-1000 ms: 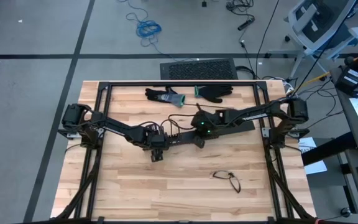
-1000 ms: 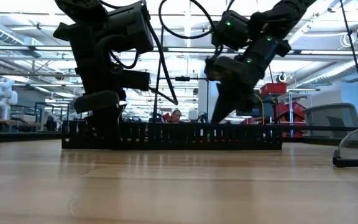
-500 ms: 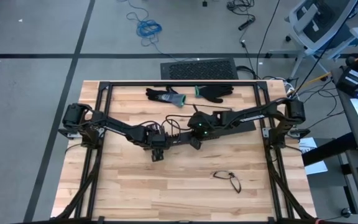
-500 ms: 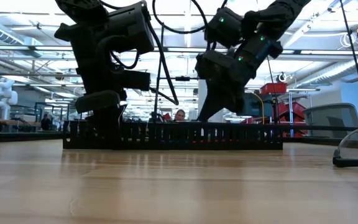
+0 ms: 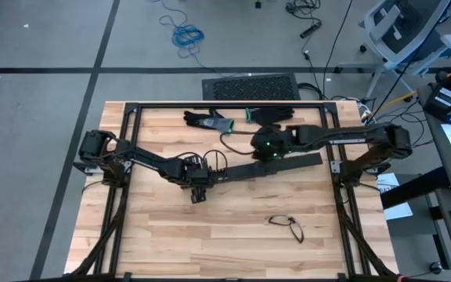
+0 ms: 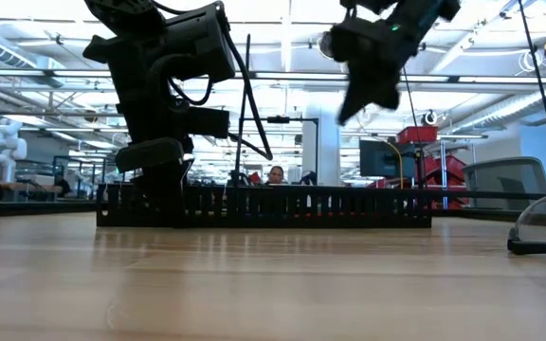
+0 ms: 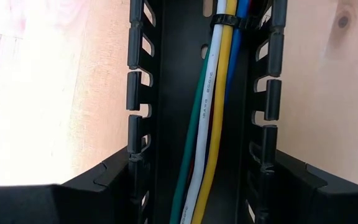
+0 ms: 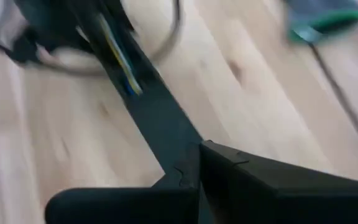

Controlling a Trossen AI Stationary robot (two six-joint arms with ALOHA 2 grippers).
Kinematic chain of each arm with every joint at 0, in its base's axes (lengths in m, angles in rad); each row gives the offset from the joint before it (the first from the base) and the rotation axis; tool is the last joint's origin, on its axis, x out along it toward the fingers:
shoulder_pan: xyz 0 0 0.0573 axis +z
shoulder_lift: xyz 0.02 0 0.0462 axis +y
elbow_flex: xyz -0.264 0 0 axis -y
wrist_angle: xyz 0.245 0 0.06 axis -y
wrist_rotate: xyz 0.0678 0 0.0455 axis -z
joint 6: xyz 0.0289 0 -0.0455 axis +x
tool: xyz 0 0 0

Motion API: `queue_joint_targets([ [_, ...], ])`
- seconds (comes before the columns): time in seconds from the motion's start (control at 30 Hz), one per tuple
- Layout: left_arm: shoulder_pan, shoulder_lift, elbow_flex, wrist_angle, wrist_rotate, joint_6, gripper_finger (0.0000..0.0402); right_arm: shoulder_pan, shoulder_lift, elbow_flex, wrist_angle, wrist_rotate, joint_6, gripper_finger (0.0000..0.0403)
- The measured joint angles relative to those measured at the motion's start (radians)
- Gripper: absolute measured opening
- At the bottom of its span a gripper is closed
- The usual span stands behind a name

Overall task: Ziptie cables
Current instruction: Close the black cable duct

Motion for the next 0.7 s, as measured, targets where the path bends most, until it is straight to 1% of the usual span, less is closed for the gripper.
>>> queue_joint_targets([
  [0.07,0.0,0.0,0.0,0.0,0.0,0.0,0.0258,-0.002,-0.011,0.05,-0.152,0.026,-0.03,0.0],
  [0.13,0.0,0.0,0.0,0.0,0.0,0.0,0.0258,-0.002,-0.013,0.082,-0.283,0.027,-0.042,0.0],
  [0.23,0.0,0.0,0.0,0.0,0.0,0.0,0.0258,-0.003,0.001,0.085,-0.384,0.029,-0.055,0.0],
  [0.33,0.0,0.0,0.0,0.002,0.0,0.0,0.0258,-0.003,0.035,0.085,-0.387,0.031,-0.068,0.0],
  [0.47,0.0,0.0,0.0,0.003,0.0,0.0,0.0258,0.0,0.099,0.086,-0.279,0.029,-0.082,0.0],
  [0.57,0.0,0.0,0.0,0.003,0.0,-0.001,0.0258,0.004,0.159,0.086,-0.24,0.023,-0.09,0.0],
  [0.7,0.0,0.0,0.0,0.002,0.0,-0.001,0.0258,0.016,0.241,0.086,-0.209,-0.048,-0.092,0.0],
])
